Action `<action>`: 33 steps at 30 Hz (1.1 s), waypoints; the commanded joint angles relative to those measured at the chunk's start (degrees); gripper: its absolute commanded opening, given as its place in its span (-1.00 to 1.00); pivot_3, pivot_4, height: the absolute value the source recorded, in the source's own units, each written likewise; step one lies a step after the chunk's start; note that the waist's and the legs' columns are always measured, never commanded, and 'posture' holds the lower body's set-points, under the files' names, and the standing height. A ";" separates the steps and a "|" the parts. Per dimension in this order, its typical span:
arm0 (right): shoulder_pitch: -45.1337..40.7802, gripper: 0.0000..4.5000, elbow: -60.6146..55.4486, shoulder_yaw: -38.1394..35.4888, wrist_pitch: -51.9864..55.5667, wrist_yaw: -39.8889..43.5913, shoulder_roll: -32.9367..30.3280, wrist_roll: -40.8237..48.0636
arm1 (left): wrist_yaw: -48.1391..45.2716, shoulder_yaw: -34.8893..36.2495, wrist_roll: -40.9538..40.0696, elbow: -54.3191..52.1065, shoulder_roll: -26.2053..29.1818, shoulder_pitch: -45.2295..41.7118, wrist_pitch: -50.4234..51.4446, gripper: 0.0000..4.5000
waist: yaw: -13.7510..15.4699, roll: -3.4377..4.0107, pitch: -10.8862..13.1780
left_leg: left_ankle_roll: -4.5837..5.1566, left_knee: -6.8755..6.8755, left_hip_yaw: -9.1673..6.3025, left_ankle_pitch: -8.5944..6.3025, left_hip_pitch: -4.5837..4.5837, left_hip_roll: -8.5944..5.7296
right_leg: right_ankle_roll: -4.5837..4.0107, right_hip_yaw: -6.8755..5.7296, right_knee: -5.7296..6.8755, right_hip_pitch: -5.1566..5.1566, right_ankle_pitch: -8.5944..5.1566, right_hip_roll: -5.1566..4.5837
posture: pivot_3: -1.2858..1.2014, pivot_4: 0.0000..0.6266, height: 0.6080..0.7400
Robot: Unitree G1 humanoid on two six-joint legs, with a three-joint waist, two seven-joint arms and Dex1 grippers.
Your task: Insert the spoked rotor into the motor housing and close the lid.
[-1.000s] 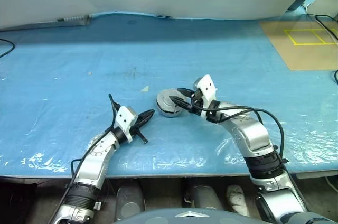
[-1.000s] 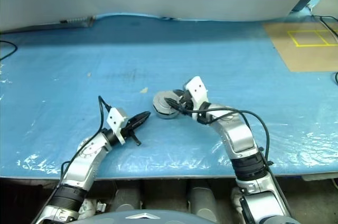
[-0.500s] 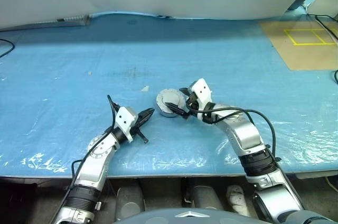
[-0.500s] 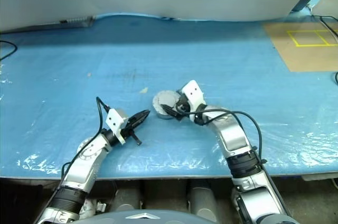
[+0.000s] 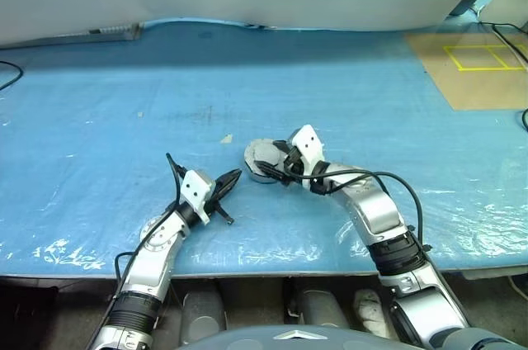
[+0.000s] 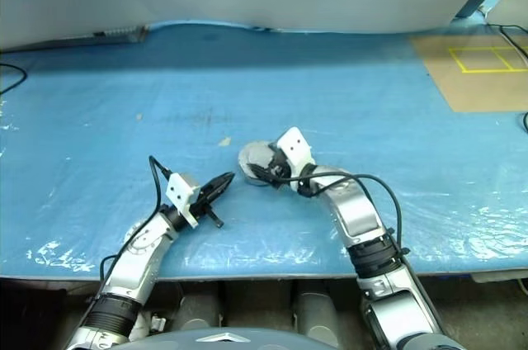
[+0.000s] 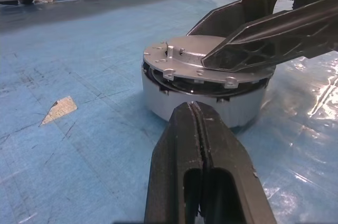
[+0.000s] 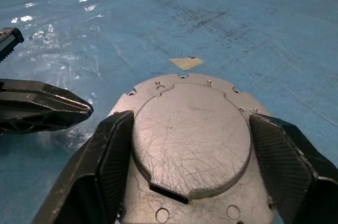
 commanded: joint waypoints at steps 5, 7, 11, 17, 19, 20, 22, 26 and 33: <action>-0.67 0.31 0.37 1.33 -3.99 -2.71 0.31 -4.06 | -0.28 0.09 -0.33 0.68 0.07 0.37 -2.63 -1.00 | 0.00 0.00 0.00 | 0.00 0.02 0.00 0.00 0.01 0.00 | 0.00 0.01 0.02 0.00 0.00 0.00 | 0.03 -0.52 1.00; -0.53 0.31 0.42 1.99 -4.31 -2.94 0.32 -4.85 | -0.36 0.09 -0.33 0.93 0.07 0.32 -2.78 -1.00 | -0.01 0.00 0.00 | 0.00 0.02 0.00 0.00 0.01 0.00 | 0.00 0.01 0.02 0.00 0.00 0.00 | 0.03 -0.52 1.00; -0.39 0.31 0.34 2.74 -3.90 -3.16 0.22 -6.15 | -0.50 0.06 -0.34 1.41 0.12 0.23 -3.15 -1.00 | -0.03 0.00 0.00 | 0.00 0.02 0.00 0.00 0.03 0.00 | 0.00 0.01 0.03 0.01 0.00 0.00 | 0.03 -0.52 1.00; -0.99 0.31 0.53 3.85 0.35 -4.41 0.31 -7.60 | -0.69 0.02 -0.26 2.02 0.21 0.02 -3.49 -1.00 | -0.08 0.00 0.00 | 0.00 0.02 0.00 0.00 0.22 0.00 | 0.01 0.03 0.04 0.16 0.00 0.00 | 0.03 -0.52 1.00; -1.14 0.31 0.30 3.65 2.16 -4.70 0.86 -7.21 | -0.75 -0.02 -0.24 2.08 0.24 0.01 -3.48 -1.00 | -0.08 0.00 0.00 | 0.00 0.02 0.00 0.00 0.24 -0.01 | 0.01 0.04 0.04 0.19 0.00 0.00 | 0.03 -0.52 1.00; -1.15 0.31 0.15 3.54 2.86 -4.81 1.06 -7.06 | -0.76 -0.04 -0.23 2.08 0.24 0.02 -3.47 -1.00 | -0.08 0.00 -0.01 | 0.00 0.02 0.00 0.00 0.25 0.00 | 0.01 0.04 0.04 0.20 0.00 0.00 | 0.03 -0.52 1.00; -1.38 0.31 -0.04 3.79 4.65 -5.24 1.35 -7.29 | -0.84 -0.08 -0.30 2.08 0.24 0.10 -3.32 -1.00 | -0.07 -0.01 -0.01 | 0.00 0.02 0.00 0.00 0.25 0.00 | 0.01 0.04 0.04 0.20 0.00 0.00 | 0.03 -0.52 1.00; -1.53 0.31 0.00 3.95 5.75 -5.48 1.88 -7.27 | -0.98 -0.06 -0.46 2.08 0.20 0.09 -3.17 -1.00 | -0.08 -0.01 -0.01 | 0.00 0.01 0.00 0.00 0.25 0.00 | 0.01 0.04 0.03 0.20 0.00 0.01 | 0.03 -0.52 1.00; -1.25 0.31 0.85 4.00 4.98 -4.46 0.60 -7.44 | 3.06 1.42 -0.82 -0.61 0.55 -3.38 7.37 -1.00 | -0.04 0.00 -0.02 | 0.00 0.01 0.00 0.00 0.27 -0.01 | 0.01 0.05 0.05 0.21 0.00 0.00 | 0.03 -0.52 1.00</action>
